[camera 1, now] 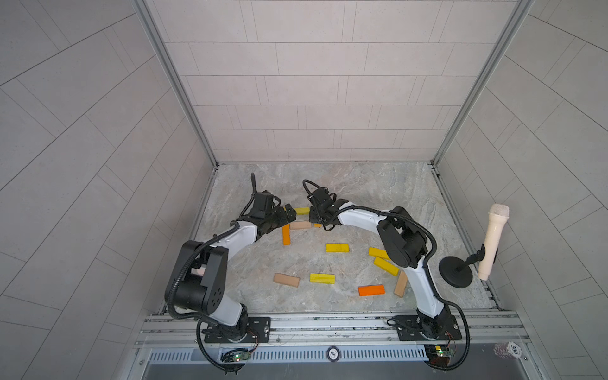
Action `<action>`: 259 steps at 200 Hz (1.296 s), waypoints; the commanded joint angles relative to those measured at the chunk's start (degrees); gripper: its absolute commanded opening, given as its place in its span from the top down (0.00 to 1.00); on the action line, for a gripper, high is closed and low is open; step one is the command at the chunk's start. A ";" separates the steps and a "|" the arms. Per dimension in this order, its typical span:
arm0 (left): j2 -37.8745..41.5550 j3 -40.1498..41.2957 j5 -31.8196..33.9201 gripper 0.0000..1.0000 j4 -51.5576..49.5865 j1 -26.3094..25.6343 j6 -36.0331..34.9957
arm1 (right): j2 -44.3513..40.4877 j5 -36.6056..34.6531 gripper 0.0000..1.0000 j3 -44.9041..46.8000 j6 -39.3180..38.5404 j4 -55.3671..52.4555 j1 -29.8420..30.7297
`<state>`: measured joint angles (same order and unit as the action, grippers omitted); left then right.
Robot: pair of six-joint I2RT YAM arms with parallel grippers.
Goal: Assemble the number 8 with building blocks
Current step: Assemble the building block at the center of the board.
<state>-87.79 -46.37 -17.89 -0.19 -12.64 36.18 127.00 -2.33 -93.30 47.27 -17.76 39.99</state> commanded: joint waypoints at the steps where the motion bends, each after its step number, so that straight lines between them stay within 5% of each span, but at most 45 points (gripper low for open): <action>1: -0.64 0.73 0.12 0.00 0.87 0.33 0.29 | 1.74 0.31 0.67 -0.39 1.51 -0.96 0.75; 259: -0.01 1.16 -0.04 0.00 0.77 0.25 -0.32 | 2.66 1.45 0.63 -1.52 2.12 0.00 1.01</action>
<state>-88.09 -45.82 -18.02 0.21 -12.62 36.16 127.87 -0.86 -94.19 48.14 -16.45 40.49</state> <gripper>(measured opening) 0.998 0.362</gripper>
